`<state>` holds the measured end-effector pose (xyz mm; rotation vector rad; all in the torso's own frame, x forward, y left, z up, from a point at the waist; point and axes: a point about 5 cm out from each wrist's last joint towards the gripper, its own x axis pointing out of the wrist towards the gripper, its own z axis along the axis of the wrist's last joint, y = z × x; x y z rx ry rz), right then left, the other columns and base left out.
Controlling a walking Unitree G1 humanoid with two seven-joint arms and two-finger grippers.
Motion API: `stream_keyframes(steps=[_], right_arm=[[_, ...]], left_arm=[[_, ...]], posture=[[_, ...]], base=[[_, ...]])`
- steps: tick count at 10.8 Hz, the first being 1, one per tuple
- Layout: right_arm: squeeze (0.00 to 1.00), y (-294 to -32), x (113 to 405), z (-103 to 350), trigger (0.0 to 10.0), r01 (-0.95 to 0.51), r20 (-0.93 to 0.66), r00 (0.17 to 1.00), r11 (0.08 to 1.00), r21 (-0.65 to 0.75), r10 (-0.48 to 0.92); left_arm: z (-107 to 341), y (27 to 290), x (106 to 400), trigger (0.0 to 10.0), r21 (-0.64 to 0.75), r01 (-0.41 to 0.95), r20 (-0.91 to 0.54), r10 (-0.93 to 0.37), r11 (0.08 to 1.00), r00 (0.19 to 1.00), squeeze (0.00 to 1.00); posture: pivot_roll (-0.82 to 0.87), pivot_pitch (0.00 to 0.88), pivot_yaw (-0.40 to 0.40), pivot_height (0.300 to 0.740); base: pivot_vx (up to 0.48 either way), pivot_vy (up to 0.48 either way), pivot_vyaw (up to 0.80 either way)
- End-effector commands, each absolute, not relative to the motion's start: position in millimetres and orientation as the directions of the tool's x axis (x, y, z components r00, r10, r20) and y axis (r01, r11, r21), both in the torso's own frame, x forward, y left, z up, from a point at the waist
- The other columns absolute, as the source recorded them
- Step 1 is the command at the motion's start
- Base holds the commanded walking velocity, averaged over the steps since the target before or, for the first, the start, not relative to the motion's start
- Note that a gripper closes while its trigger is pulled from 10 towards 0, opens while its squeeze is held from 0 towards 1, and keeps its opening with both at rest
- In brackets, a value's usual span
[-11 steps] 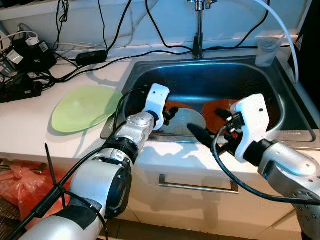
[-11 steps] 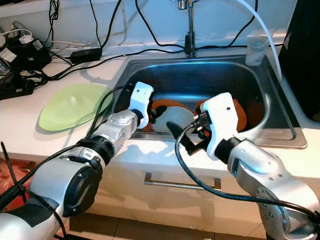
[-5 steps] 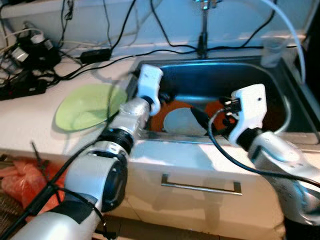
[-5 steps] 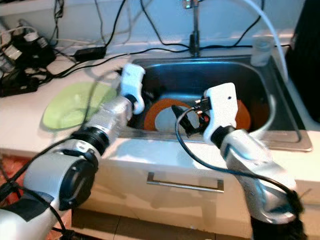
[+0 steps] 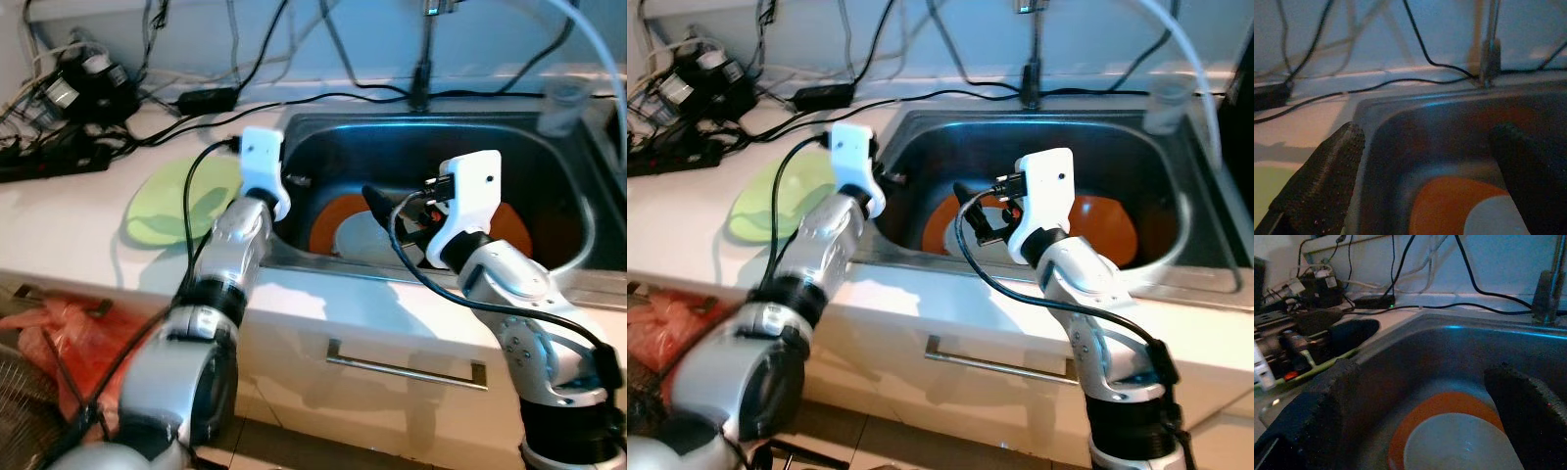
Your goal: Kitchen organization
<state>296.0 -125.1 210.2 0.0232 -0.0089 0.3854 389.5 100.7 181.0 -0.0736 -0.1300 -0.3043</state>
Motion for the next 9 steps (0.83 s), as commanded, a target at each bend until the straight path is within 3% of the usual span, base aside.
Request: stream_keyframes(steps=[1,3,5,7,9], right_arm=[[0.0,-120.1,298.3,212.8,10.0,-0.37,0.036,0.928,0.929,0.016,0.37],[0.0,-121.6,301.2,210.2,10.0,-0.332,0.047,0.942,0.943,0.029,0.331],[0.0,-123.7,303.1,208.4,10.0,-0.312,0.046,0.95,0.95,0.035,0.31],[0.0,-125.0,303.7,208.9,10.0,-0.306,0.051,0.951,0.952,0.03,0.304],[0.0,-124.6,303.1,209.4,10.0,-0.309,0.056,0.95,0.951,0.028,0.307]], left_arm=[[182.6,105.3,385.4,10.0,-0.06,0.281,0.165,-0.268,0.958,0.949,0.0],[167.8,112.2,364.0,10.0,-0.052,0.269,0.182,-0.256,0.962,0.95,0.0],[154.1,117.4,347.5,10.0,-0.038,0.263,0.135,-0.256,0.964,0.957,0.0],[152.5,110.0,340.4,10.0,-0.068,0.267,0.117,-0.258,0.961,0.959,0.0],[158.4,103.6,341.1,10.0,-0.086,0.282,0.131,-0.27,0.956,0.954,0.0]], posture=[[-0.11,0.0,0.137,0.74],[-0.1,0.0,0.122,0.74],[-0.1,0.0,0.114,0.74],[-0.1,0.0,0.112,0.74],[-0.1,0.0,0.102,0.74]], base=[[0.0,0.0,0.0],[0.0,0.0,0.0],[0.0,0.0,-0.72],[0.0,0.0,-0.8],[0.0,0.0,0.0]])
